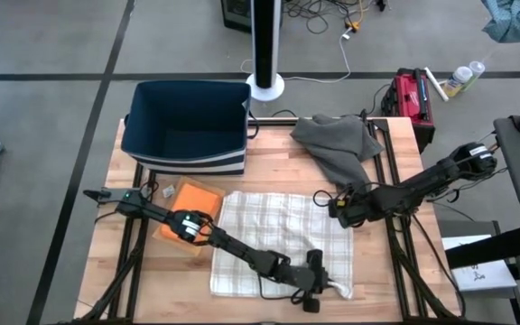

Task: Fold towel
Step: Fold the white patterned kitchen towel

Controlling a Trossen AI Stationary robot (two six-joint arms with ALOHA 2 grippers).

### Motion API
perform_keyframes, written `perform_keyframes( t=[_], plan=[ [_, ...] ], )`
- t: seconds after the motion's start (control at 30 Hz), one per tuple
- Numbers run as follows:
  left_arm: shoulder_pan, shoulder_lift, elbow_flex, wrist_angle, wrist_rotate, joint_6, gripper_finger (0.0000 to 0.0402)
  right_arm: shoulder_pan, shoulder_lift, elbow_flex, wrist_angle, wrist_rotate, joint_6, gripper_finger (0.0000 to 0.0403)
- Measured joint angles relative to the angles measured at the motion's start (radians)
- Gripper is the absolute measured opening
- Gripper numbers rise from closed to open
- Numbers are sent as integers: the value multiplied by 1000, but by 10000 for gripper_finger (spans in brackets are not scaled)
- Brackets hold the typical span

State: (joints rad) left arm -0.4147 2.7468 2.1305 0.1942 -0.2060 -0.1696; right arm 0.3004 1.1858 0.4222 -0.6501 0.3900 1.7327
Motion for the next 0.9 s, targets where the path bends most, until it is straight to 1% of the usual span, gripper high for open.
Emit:
perform_keyframes(
  t=[0.13, 0.27, 0.33, 0.47, 0.6, 0.67, 0.83, 0.9],
  plan=[
    [-16, -22, -5, 5, 8, 31, 7, 0, -63, 51, -90, -8, -41, 7],
    [-24, -49, -4, 100, -33, 36, 13, 0, -136, 129, -240, 6, -73, 6],
    [-25, -56, -1, 142, -35, 14, 13, 1, -167, 170, -287, 19, -88, 6],
    [-25, -51, -3, 183, -36, -27, 11, 0, -209, 235, -304, 51, -131, 6],
    [-30, -57, -3, 232, -39, -39, 12, 1, -205, 280, -299, 83, -162, 6],
    [-34, -67, -2, 201, -49, -27, 12, 1, -189, 293, -275, 98, -182, 6],
    [-51, -127, -2, 10, -113, 54, 12, 0, -151, 310, -198, 136, -247, 6],
    [-61, -153, -1, -52, -147, 81, 12, -1, -141, 323, -199, 154, -253, 7]
  ],
)
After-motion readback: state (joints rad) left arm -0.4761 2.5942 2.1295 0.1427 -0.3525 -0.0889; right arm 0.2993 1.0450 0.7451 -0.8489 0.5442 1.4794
